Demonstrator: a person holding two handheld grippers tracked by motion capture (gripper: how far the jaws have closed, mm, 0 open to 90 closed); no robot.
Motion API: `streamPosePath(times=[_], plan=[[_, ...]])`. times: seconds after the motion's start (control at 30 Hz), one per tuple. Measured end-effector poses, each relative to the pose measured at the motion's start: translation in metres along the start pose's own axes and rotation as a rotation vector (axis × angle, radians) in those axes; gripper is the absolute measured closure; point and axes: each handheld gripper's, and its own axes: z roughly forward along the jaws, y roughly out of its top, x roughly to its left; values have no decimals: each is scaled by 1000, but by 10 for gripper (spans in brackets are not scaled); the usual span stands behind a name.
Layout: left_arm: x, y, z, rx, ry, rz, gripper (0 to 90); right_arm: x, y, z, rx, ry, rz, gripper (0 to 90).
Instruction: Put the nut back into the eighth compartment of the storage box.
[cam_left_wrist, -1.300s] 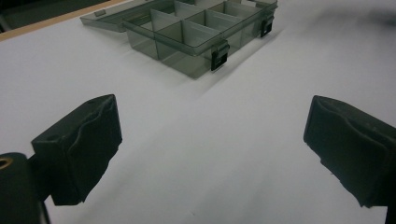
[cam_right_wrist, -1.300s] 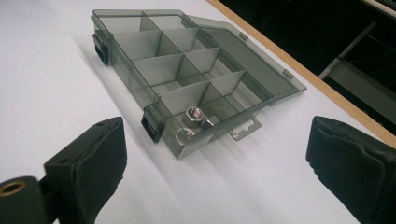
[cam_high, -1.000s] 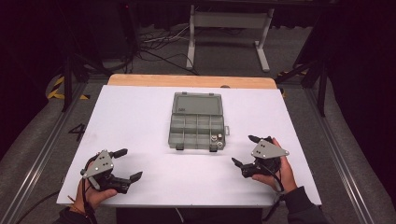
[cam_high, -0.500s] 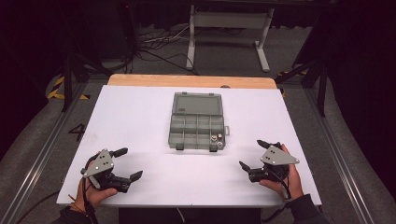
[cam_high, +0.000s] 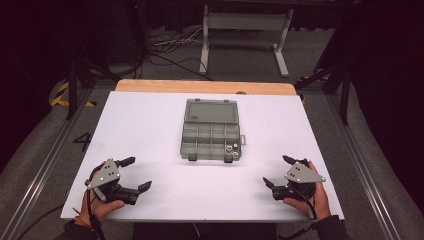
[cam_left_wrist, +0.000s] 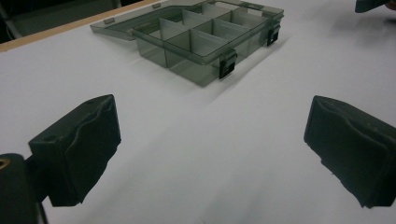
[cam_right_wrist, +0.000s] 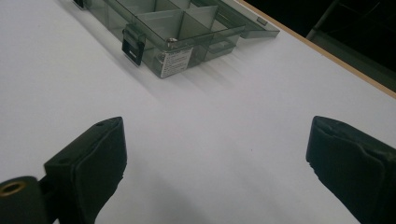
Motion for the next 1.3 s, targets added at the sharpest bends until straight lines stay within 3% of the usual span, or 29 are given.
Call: streamPosePath(times=[0.23,1.3], plan=[[2,1,-1,-7,11,-8,43,-2,-7,-3,-2,1,25,61],[1,0,-1,-4,13,6,44,4,-4,2,0,17,1,64]])
